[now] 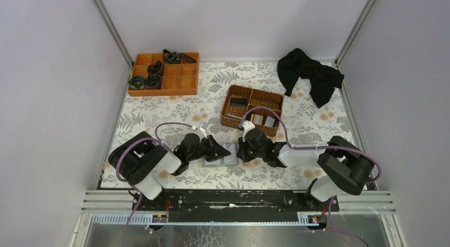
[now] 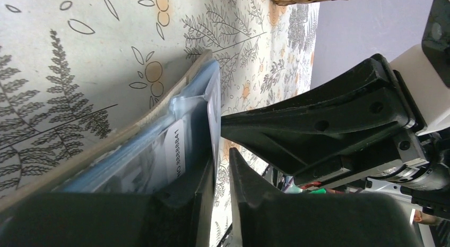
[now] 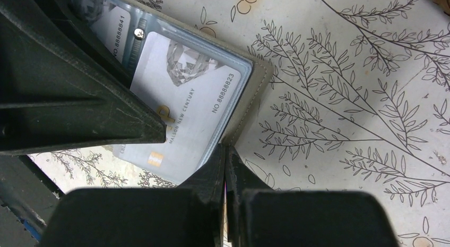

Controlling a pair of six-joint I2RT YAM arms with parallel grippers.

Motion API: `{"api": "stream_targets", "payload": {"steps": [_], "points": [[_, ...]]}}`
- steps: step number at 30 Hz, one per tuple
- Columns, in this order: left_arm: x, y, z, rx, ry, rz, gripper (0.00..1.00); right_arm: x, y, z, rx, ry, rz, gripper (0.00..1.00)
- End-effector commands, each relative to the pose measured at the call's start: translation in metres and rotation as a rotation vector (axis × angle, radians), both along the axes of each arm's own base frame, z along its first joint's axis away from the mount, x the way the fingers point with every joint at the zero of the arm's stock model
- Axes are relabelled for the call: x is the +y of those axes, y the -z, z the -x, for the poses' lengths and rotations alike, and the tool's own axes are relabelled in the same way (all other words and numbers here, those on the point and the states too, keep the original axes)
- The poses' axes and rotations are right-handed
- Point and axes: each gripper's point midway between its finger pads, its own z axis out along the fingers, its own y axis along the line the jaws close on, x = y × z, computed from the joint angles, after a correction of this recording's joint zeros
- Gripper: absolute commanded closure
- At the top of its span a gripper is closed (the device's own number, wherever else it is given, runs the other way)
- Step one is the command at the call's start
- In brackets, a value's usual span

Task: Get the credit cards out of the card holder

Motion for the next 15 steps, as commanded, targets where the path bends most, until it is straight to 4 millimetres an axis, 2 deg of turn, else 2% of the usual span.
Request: {"api": "stream_targets", "payload": {"steps": [1, 5, 11, 15], "points": [[-0.014, -0.030, -0.004, -0.081, 0.046, 0.102, 0.81, 0.003, 0.006, 0.000, 0.019, -0.003, 0.004, 1.00], [-0.011, -0.024, -0.004, -0.067, 0.045, 0.075, 1.00, -0.001, 0.003, -0.002, 0.003, 0.007, 0.017, 1.00], [0.004, -0.008, -0.006, -0.049, 0.017, 0.001, 1.00, -0.004, -0.025, -0.005, -0.054, -0.002, 0.003, 1.00], [0.005, -0.003, -0.006, -0.041, 0.016, -0.015, 1.00, 0.000, -0.044, -0.004, -0.076, -0.022, -0.036, 1.00]]}}
